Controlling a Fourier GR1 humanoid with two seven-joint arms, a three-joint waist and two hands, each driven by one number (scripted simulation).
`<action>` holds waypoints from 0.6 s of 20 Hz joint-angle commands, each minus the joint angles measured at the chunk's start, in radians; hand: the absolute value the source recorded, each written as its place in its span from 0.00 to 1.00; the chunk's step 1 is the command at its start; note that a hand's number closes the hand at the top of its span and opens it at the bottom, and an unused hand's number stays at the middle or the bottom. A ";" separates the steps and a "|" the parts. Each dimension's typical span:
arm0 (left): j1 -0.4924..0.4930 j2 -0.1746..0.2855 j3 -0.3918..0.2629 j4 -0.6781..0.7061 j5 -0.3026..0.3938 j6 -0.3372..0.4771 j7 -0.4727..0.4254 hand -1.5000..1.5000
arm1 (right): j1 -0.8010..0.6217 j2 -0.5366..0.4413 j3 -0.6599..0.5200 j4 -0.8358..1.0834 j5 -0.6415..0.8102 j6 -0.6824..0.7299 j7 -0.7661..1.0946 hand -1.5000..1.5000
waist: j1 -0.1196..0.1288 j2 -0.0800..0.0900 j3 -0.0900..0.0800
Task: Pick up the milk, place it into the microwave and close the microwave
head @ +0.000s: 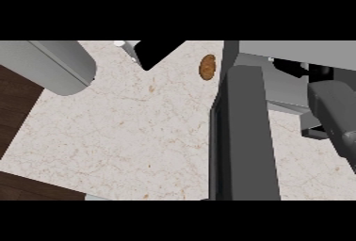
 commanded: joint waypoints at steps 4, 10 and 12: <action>-0.022 0.025 0.010 0.008 -0.029 0.003 0.012 0.00 | -0.006 -0.014 -0.003 0.005 0.002 0.004 0.002 1.00 | 0.007 0.008 0.001; -0.028 0.027 0.008 0.021 -0.032 -0.007 0.009 0.00 | 0.018 -0.069 0.060 0.032 0.077 -0.166 0.048 1.00 | 0.028 0.015 -0.009; -0.048 0.025 -0.001 0.023 -0.043 0.007 0.014 0.00 | -0.042 0.015 -0.041 -0.010 -0.035 0.017 -0.001 0.00 | 0.015 0.004 0.004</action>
